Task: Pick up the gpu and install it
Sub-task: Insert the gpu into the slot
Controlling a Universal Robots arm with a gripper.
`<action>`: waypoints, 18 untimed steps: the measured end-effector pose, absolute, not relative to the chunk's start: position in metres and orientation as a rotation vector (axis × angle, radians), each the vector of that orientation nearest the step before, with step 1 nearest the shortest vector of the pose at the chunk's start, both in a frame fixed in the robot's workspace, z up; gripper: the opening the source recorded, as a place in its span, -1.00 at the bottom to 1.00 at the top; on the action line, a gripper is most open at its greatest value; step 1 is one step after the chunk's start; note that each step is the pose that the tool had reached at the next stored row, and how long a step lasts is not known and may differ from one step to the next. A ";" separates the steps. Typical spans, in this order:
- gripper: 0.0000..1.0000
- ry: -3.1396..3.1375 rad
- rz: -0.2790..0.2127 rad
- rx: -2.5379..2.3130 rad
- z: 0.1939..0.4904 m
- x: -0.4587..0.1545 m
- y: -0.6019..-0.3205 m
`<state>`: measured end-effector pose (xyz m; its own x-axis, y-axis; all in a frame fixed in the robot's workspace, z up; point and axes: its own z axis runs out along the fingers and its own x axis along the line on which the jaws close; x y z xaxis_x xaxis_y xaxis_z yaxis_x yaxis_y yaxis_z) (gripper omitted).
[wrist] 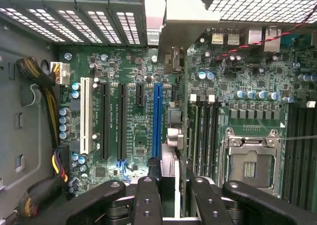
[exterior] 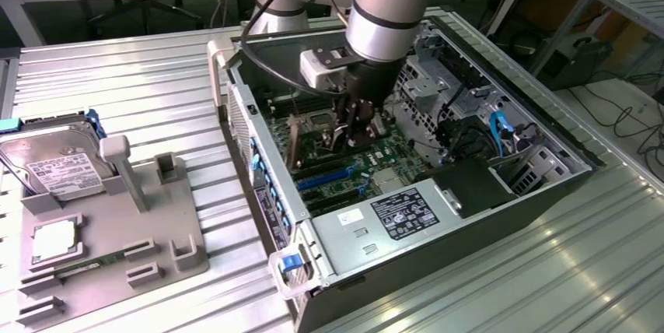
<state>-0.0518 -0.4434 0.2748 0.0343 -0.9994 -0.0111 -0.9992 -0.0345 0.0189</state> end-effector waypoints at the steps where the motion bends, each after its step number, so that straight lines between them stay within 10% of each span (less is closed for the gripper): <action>1: -0.44 -2.178 -0.032 2.254 0.274 -0.053 -0.443; 18: -0.44 -2.190 -0.003 2.268 0.262 -0.066 -0.449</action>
